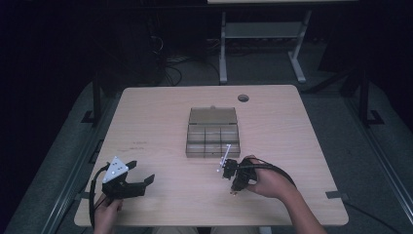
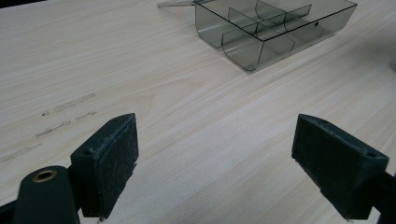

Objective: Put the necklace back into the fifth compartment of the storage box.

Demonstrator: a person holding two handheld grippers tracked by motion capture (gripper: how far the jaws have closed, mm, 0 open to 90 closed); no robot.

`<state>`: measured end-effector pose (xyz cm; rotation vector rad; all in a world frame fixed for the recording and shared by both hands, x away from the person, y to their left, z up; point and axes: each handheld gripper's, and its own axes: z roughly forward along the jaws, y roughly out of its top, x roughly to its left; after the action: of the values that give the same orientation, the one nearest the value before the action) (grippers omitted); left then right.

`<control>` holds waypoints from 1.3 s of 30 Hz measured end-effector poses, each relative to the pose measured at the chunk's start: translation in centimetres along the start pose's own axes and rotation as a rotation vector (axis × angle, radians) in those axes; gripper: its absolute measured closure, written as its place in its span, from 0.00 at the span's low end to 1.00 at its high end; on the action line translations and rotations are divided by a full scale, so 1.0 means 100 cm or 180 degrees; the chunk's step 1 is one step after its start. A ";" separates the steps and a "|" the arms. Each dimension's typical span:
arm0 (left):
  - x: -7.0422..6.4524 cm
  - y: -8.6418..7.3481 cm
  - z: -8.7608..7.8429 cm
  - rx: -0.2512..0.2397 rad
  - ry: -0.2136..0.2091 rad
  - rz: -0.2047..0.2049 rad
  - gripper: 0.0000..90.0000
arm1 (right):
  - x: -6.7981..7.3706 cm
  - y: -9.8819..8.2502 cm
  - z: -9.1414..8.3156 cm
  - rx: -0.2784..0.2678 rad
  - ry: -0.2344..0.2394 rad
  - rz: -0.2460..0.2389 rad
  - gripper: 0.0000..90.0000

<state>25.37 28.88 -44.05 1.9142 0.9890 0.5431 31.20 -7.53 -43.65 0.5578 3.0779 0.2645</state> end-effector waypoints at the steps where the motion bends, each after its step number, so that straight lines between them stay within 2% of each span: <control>1: 0.000 0.000 0.000 0.0001 0.0002 0.0000 0.16 | 0.001 0.000 0.000 0.0005 -0.0013 -0.0005 0.90; 8: -0.001 0.000 0.002 0.0005 0.0003 0.0007 0.16 | 0.001 -0.001 0.000 0.0007 -0.0012 0.0009 0.94; 11: -0.001 0.000 0.003 0.0021 0.0006 0.0002 0.16 | 0.000 -0.004 -0.001 -0.0050 -0.0010 0.0045 0.97; 21: -0.004 0.000 0.006 0.0043 -0.0015 0.0044 0.16 | 0.000 -0.011 -0.002 -0.0093 0.0007 0.0105 0.97; 26: -0.005 0.001 0.005 0.0032 -0.0042 0.0061 0.16 | 0.000 -0.014 -0.009 -0.0192 0.0045 0.0149 0.97; 29: -0.004 0.000 0.004 0.0012 -0.0024 0.0027 0.16 | 0.002 -0.015 -0.014 -0.0267 0.0066 0.0161 0.97; 39: -0.003 0.000 0.003 0.0007 -0.0013 0.0023 0.16 | 0.004 -0.015 -0.026 -0.0328 0.0045 0.0141 0.97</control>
<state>25.44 28.51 -44.17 1.9210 0.9808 0.5422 30.22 -9.19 -41.34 0.6228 3.0462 0.4265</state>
